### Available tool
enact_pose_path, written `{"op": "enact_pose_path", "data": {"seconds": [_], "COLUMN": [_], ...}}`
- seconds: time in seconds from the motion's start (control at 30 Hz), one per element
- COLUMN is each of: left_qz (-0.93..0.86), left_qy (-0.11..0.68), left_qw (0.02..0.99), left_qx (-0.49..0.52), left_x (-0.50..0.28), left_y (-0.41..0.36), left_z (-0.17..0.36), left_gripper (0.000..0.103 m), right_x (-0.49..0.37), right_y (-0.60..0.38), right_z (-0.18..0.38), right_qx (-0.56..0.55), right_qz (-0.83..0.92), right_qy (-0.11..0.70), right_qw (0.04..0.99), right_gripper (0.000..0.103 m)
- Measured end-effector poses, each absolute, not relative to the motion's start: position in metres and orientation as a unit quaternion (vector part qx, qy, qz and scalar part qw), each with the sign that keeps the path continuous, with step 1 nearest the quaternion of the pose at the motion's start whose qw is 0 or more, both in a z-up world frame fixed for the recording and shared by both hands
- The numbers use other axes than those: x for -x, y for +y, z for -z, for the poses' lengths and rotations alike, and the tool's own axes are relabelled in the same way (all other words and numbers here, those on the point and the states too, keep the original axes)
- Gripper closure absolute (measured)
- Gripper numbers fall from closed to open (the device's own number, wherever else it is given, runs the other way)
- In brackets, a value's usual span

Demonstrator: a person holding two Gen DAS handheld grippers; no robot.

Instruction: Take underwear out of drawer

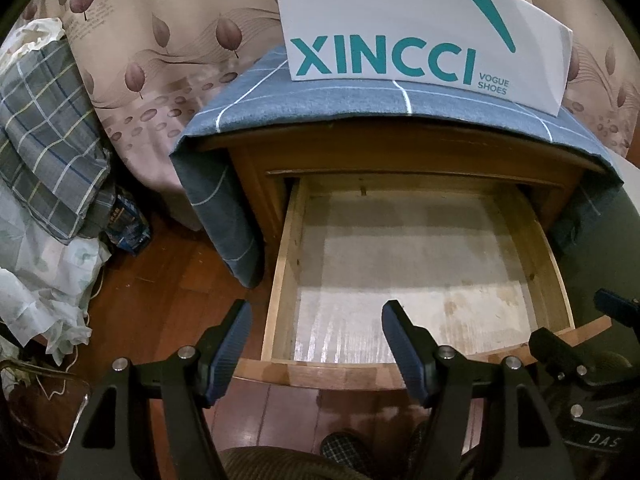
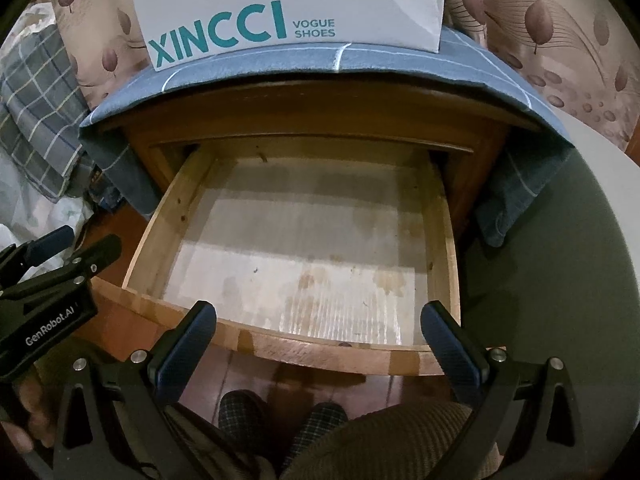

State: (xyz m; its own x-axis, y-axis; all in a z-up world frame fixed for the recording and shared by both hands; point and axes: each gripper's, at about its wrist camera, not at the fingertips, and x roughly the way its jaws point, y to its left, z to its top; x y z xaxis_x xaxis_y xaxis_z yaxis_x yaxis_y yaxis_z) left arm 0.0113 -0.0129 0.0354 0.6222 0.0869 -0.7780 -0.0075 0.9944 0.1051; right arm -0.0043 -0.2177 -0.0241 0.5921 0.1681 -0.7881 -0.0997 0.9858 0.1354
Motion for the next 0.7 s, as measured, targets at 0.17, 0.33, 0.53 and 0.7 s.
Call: {"op": "enact_pose_path", "data": {"seconds": [0.17, 0.33, 0.53, 0.7], "left_qz": [-0.026, -0.022, -0.018, -0.019], "left_qy": [0.434, 0.429, 0.422, 0.427], "left_qw": [0.899, 0.901, 0.904, 0.902], "left_qx": [-0.049, -0.054, -0.062, -0.059], "left_x": [-0.0112, -0.0106, -0.0084, -0.0088], "left_y": [-0.0143, -0.0172, -0.0204, -0.0196], "left_z": [-0.0347, -0.0343, -0.0354, -0.0354], "left_gripper": [0.034, 0.034, 0.034, 0.034], "right_x": [0.0046, 0.0046, 0.0046, 0.0051], "right_y": [-0.2169, -0.2165, -0.2162, -0.2155], "right_z": [0.0247, 0.0248, 0.025, 0.0259], "right_qx": [-0.037, -0.037, -0.036, -0.034], "right_qz": [-0.074, -0.075, -0.074, -0.074], "right_qy": [0.446, 0.447, 0.447, 0.447], "right_qw": [0.891, 0.891, 0.891, 0.891], "right_gripper": [0.002, 0.002, 0.002, 0.002]}}
